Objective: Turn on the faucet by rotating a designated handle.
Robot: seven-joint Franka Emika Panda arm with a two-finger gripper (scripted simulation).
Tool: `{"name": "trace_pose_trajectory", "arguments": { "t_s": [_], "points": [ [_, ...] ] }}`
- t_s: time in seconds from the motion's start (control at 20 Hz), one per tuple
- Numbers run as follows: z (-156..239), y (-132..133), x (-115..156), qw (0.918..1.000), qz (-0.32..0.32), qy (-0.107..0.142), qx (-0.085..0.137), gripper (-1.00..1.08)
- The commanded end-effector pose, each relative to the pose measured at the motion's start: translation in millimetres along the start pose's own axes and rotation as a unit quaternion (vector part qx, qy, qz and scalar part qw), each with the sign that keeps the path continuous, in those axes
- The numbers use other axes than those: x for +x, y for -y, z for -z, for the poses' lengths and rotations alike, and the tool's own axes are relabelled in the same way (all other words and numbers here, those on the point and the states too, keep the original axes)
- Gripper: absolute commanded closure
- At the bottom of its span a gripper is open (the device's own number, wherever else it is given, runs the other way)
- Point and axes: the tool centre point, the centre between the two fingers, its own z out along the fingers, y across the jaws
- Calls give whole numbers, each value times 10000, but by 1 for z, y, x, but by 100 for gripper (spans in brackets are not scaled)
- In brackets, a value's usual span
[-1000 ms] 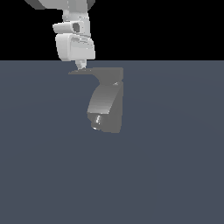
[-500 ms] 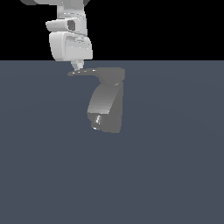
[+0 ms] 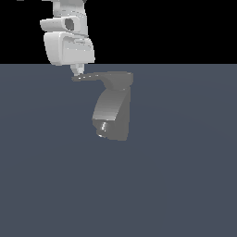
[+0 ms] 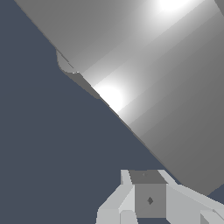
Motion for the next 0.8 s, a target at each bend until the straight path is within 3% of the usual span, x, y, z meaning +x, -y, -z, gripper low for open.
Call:
{"name": "trace_pose_trajectory", "arguments": {
  "t_s": [0.0,0.75],
  "points": [
    [0,-5,5,9998,-189,-6,-6,108],
    [0,-44,33,9998,-174,-6,-14,108]
  ]
}}
